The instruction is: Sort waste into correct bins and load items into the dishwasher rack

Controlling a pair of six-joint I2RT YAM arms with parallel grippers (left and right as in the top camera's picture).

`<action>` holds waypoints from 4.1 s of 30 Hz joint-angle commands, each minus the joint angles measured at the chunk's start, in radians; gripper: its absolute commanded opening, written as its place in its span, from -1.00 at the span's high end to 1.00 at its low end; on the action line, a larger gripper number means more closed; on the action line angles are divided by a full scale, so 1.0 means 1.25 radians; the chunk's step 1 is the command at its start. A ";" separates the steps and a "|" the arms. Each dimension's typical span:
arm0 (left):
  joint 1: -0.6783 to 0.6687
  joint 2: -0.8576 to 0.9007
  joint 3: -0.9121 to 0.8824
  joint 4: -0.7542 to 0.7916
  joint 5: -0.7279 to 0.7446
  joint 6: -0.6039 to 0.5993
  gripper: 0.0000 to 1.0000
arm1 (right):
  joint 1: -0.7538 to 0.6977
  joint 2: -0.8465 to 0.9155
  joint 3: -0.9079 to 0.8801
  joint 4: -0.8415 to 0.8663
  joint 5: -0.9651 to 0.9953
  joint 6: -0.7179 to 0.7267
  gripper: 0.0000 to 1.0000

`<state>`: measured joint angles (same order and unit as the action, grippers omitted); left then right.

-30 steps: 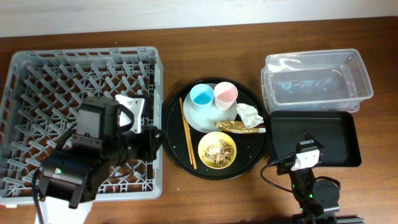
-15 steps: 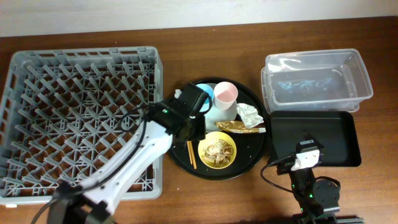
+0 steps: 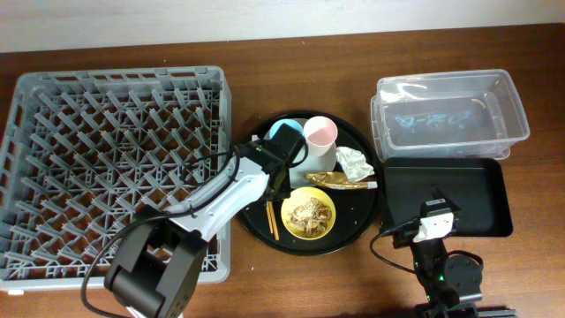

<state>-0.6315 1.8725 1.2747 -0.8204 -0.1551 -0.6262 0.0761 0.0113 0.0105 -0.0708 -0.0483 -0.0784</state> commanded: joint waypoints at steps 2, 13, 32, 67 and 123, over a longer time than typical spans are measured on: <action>0.005 0.028 0.001 0.005 -0.022 -0.015 0.75 | -0.004 -0.004 -0.004 -0.004 0.006 0.007 -0.97; 0.005 0.086 0.001 0.019 -0.020 -0.015 0.76 | -0.004 -0.004 -0.004 -0.004 0.006 0.007 -0.97; 0.021 0.053 0.068 -0.063 -0.041 -0.014 0.99 | -0.004 -0.004 -0.004 -0.004 0.006 0.007 -0.97; 0.188 -0.150 0.100 -0.242 -0.181 0.191 0.92 | -0.004 -0.004 -0.004 -0.004 0.006 0.007 -0.97; 0.018 -0.260 -0.182 0.133 0.081 -0.014 0.28 | -0.004 -0.004 -0.004 -0.004 0.006 0.007 -0.97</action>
<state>-0.6048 1.5288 1.0573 -0.6636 -0.0353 -0.6338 0.0761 0.0113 0.0105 -0.0708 -0.0486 -0.0784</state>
